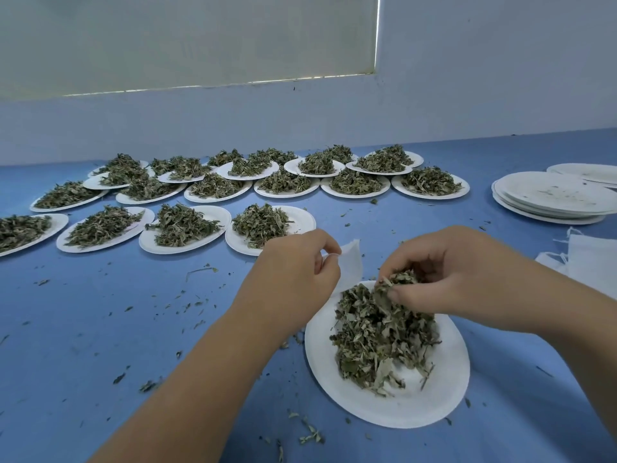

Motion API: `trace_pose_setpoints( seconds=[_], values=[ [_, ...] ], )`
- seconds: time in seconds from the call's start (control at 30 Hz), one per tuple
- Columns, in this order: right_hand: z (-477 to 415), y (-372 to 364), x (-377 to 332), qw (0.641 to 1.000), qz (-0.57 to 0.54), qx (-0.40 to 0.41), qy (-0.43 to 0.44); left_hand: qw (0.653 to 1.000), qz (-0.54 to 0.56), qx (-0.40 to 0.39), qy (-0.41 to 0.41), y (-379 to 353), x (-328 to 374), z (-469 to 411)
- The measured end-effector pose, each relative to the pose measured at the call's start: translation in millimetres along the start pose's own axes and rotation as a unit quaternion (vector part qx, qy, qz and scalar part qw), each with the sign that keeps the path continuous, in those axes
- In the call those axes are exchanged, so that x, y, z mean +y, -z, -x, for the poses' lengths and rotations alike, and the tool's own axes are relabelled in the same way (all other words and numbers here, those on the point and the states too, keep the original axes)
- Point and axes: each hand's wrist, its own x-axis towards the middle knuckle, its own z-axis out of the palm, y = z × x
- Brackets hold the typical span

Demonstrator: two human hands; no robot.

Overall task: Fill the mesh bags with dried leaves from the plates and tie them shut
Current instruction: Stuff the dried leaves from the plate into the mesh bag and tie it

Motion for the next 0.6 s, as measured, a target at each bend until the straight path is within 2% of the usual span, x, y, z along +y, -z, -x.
trace_pose_setpoints(
  seconds=[0.2,0.4,0.6],
  values=[
    [-4,-8,0,0.995,-0.053,0.079,0.042,1.000,0.004,-0.010,-0.017,0,0,1],
    [-10,-26,3,0.986,-0.049,0.151,0.059,0.999,0.011,0.001,-0.047,-3,1,2],
    [-13,-35,2,0.983,0.049,0.170,0.042,0.998,0.060,0.012,-0.021,-9,3,6]
  ],
)
